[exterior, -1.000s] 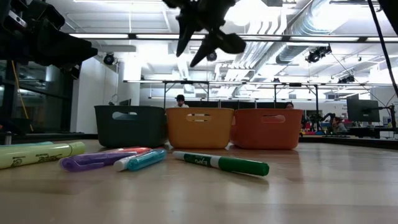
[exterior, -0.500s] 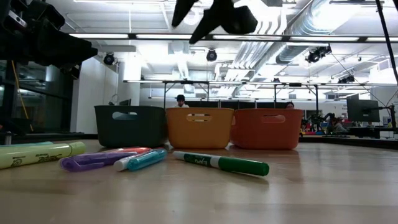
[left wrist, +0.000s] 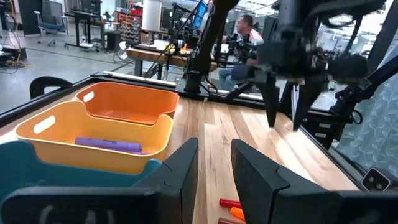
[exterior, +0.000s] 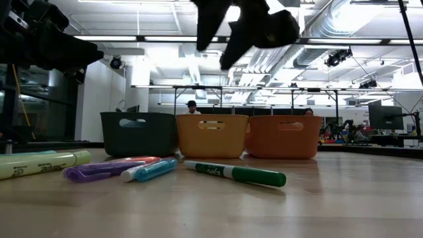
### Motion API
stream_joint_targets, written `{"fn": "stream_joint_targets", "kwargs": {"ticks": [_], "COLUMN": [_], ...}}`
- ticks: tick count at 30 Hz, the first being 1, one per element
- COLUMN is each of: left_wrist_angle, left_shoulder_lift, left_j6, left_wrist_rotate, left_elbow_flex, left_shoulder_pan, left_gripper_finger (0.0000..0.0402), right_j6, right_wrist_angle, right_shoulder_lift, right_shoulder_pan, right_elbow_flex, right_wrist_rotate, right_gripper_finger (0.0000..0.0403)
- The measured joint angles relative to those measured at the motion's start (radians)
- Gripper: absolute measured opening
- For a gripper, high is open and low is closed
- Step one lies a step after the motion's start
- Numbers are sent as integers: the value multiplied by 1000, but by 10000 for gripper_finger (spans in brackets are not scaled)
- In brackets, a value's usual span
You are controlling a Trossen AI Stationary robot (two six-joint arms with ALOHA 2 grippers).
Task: Pick & Place Markers
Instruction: Put the green marker pen into the blue bin
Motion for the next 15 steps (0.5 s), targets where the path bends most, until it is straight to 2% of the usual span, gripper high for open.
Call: {"fn": "stream_joint_targets", "kwargs": {"ticks": [10,15], "left_wrist_angle": [0,0], "left_shoulder_lift": [0,0], "left_j6": [0,0], "left_wrist_rotate": [0,0], "left_elbow_flex": [0,0], "left_shoulder_pan": [0,0], "left_gripper_finger": [94,94], "right_j6": [-36,9], "right_wrist_angle": [15,13], "right_shoulder_lift": [101,141], "right_shoulder_pan": [16,16], "right_elbow_flex": [0,0], "right_wrist_rotate": [-25,-46], "right_gripper_finger": [163,166]}}
